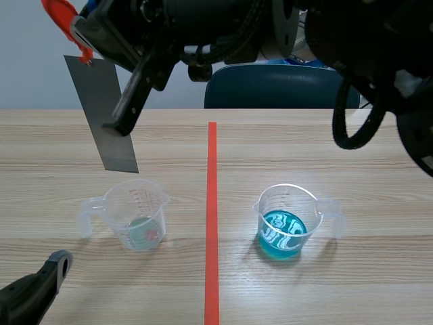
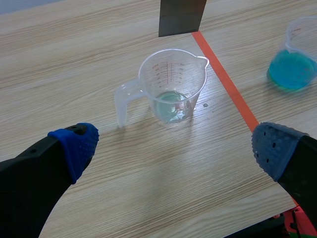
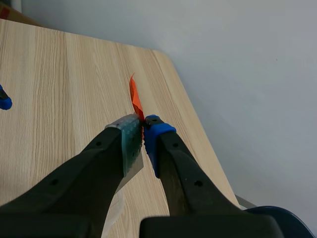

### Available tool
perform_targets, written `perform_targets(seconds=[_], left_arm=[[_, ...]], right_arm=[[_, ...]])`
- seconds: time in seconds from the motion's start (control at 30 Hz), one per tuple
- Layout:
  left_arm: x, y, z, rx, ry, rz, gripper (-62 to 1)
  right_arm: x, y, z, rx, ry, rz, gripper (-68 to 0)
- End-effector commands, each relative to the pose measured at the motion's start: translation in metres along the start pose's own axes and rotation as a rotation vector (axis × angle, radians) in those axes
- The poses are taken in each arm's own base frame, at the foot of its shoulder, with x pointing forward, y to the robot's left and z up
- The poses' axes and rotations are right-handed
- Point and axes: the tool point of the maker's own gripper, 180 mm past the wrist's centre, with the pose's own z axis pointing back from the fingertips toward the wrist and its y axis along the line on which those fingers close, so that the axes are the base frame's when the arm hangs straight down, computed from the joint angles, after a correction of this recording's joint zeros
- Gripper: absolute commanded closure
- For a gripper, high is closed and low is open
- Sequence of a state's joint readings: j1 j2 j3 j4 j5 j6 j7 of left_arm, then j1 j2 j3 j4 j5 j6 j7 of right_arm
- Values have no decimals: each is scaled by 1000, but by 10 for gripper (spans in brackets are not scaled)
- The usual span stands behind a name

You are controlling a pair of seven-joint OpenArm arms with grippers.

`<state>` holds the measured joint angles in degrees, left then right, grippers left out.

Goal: Do the redox reaction experiment

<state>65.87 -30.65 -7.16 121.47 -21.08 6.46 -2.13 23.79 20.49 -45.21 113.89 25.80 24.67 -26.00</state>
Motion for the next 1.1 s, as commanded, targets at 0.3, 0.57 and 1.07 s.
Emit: perform_targets(seconds=[0.3,0.57,1.07], left_arm=[[7,0,-1,0,-29,4,-623],[7,0,-1,0,-29,4,-623],[7,0,-1,0,-29,5,-623]], right_arm=[[-13,-24,30,-75,26,30,-8],[-25,-37,70,-132,58,72,-8],[-54,-54,133,-183,163,97,-8]])
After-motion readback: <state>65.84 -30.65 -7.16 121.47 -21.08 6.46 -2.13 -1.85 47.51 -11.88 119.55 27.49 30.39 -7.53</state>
